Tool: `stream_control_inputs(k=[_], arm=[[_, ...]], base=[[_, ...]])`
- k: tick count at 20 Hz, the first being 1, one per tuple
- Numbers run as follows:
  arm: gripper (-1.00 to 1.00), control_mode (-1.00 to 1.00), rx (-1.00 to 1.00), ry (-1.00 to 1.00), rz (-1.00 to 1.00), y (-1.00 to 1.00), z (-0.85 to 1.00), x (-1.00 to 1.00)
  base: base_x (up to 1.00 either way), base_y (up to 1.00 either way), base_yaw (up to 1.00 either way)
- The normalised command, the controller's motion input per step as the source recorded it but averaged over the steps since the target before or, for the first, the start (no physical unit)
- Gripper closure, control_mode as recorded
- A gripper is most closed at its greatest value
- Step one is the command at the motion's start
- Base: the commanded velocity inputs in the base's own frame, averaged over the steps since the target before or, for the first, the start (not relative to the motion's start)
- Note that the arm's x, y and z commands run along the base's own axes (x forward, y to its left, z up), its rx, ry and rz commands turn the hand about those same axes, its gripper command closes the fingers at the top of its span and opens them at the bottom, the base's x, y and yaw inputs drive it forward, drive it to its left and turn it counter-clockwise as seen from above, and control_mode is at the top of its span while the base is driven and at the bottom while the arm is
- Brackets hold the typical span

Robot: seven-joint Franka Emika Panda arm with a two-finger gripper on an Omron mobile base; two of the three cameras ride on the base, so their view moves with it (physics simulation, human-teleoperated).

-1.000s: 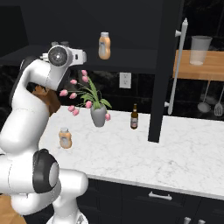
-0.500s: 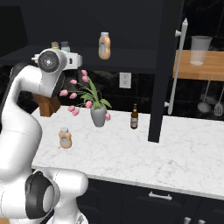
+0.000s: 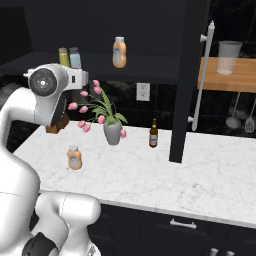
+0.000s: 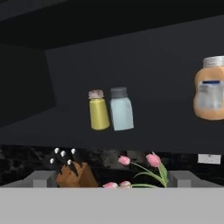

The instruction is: Put the shaker and condiment bottle from the counter next to their counterparts in the cabinet.

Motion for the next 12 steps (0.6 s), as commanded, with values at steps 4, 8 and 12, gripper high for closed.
stream_control_inputs(k=[4,8,12], arm=[[-1.00,-1.00,0.03,0.00,0.00,-0.13,0.00,-0.82],[-1.00,-1.00,0.06,0.00,0.00,-0.18,0.00,-0.85],[-1.00,-1.00,0.06,0.02,0.00,-0.11,0.00,-0.73]], base=[[0.00,0.00,0.00],[0.00,0.00,0.00],[0.00,0.00,0.00]])
